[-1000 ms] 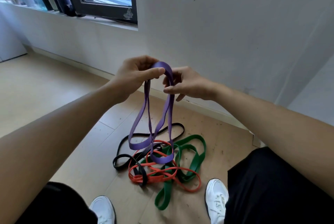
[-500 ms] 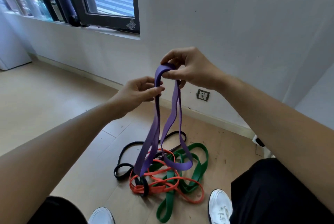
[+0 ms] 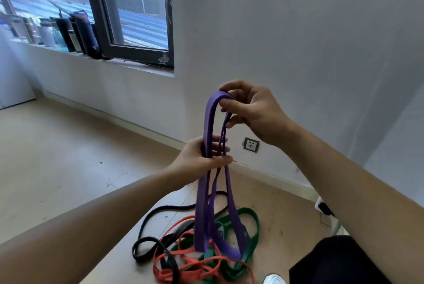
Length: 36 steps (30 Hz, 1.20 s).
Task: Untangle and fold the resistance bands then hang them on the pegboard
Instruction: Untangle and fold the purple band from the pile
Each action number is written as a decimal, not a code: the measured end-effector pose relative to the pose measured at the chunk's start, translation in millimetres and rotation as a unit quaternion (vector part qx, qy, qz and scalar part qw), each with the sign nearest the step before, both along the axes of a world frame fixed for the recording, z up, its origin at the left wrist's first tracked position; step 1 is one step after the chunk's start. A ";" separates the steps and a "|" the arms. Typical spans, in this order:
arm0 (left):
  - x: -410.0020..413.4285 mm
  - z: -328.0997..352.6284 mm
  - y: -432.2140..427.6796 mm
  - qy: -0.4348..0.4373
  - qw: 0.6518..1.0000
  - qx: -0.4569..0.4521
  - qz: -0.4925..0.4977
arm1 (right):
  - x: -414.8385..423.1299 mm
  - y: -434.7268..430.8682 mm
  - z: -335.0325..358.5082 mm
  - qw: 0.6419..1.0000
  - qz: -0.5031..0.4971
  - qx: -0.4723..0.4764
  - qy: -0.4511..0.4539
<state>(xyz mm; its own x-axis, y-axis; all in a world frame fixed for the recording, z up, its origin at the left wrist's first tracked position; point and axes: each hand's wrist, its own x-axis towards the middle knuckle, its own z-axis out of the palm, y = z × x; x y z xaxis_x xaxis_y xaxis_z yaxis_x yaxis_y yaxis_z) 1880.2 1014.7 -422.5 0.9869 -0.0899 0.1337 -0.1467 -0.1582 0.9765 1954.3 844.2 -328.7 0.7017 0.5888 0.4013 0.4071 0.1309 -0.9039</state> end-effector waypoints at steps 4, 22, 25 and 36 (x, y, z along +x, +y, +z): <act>-0.5 -0.8 -2.8 -0.003 0.999 0.031 0.000 | 3.3 -10.2 1.6 0.999 -0.015 0.040 0.024; 11.9 -9.8 26.5 -0.001 0.978 0.207 0.035 | 54.8 -68.9 -23.7 0.978 -0.064 0.130 0.150; 10.3 -4.8 36.0 -0.021 0.978 0.203 0.047 | 67.0 -88.3 -46.4 0.981 -0.086 0.025 0.172; -0.6 17.0 39.3 -0.030 0.989 0.143 -0.035 | 54.3 -62.7 -82.9 0.876 0.060 -0.475 0.068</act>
<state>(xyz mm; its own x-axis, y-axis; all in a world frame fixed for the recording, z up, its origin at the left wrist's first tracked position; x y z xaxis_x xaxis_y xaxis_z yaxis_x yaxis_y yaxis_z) 1879.6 1054.0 -405.6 0.9679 -0.2007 0.1515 -0.2239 -0.4141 0.8823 2008.5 781.5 -411.6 0.6159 0.6839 -0.3912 0.3214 -0.6714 -0.6678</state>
